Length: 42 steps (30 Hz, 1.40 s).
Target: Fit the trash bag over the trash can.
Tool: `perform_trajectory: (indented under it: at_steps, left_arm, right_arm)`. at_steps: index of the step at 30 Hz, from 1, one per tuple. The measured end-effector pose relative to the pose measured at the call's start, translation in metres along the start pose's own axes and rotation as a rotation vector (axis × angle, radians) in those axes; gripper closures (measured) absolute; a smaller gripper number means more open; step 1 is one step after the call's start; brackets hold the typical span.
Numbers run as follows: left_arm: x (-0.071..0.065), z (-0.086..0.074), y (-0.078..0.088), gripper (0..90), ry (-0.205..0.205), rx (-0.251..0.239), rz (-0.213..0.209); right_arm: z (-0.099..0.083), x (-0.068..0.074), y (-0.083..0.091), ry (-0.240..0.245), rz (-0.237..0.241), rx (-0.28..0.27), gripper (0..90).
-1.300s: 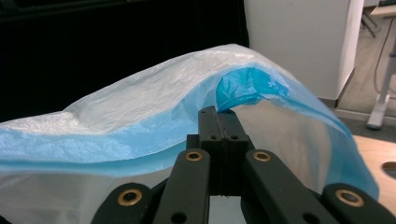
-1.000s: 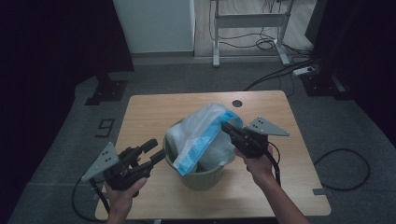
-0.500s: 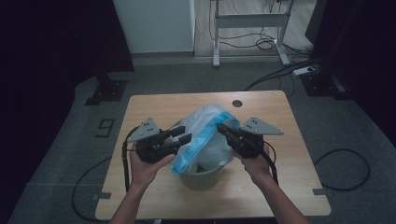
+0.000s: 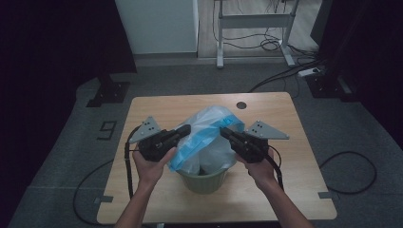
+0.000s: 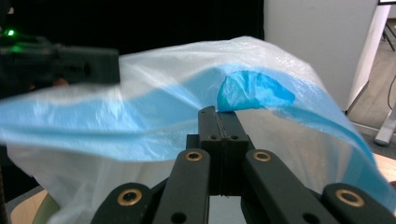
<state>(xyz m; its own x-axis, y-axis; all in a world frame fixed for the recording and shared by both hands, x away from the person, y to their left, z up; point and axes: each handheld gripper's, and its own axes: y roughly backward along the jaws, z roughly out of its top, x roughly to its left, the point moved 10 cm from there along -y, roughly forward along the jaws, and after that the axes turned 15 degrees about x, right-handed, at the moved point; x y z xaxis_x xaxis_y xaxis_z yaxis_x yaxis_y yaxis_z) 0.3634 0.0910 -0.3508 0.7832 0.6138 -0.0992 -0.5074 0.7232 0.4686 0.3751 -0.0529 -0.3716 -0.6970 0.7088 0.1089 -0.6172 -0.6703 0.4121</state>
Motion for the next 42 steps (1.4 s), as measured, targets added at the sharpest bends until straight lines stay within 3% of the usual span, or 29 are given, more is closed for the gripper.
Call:
perform_trajectory:
  at_steps: [5,9,15,19,23,26,29,38,42]
  left_arm:
    - [0.008,0.006,0.008,90.0,0.067,-0.076,-0.030]
    - [0.020,0.005,0.014,90.0,0.106,-0.113,-0.020]
    - [0.039,-0.011,0.035,90.0,0.141,-0.147,0.067]
    - [0.046,-0.025,0.047,90.0,0.177,-0.166,0.077]
    - [0.049,-0.040,0.054,90.0,0.203,-0.172,0.075]
    - [0.047,-0.056,0.060,90.0,0.208,-0.167,0.081]
    - [0.044,-0.072,0.066,90.0,0.232,-0.168,0.054]
    - [0.023,-0.107,0.078,90.0,0.227,-0.155,0.016]
    - [0.023,-0.123,0.079,90.0,0.233,-0.135,0.023]
  right_arm:
    - [-0.002,0.001,-0.001,0.001,-0.001,-0.005,89.4]
    - [-0.006,-0.002,0.001,0.001,-0.009,0.000,89.4]
    - [-0.020,-0.019,0.016,-0.017,-0.033,0.012,89.4]
    - [-0.021,-0.034,0.034,-0.030,-0.060,0.003,89.4]
    - [-0.017,-0.043,0.048,-0.020,-0.049,0.006,89.4]
    - [-0.026,-0.037,0.054,0.016,-0.032,0.021,89.4]
    - [-0.047,-0.027,0.061,0.024,0.008,0.048,89.4]
    - [-0.087,-0.005,0.077,0.018,0.068,0.073,89.4]
    - [-0.111,0.002,0.075,0.019,0.083,0.108,89.4]
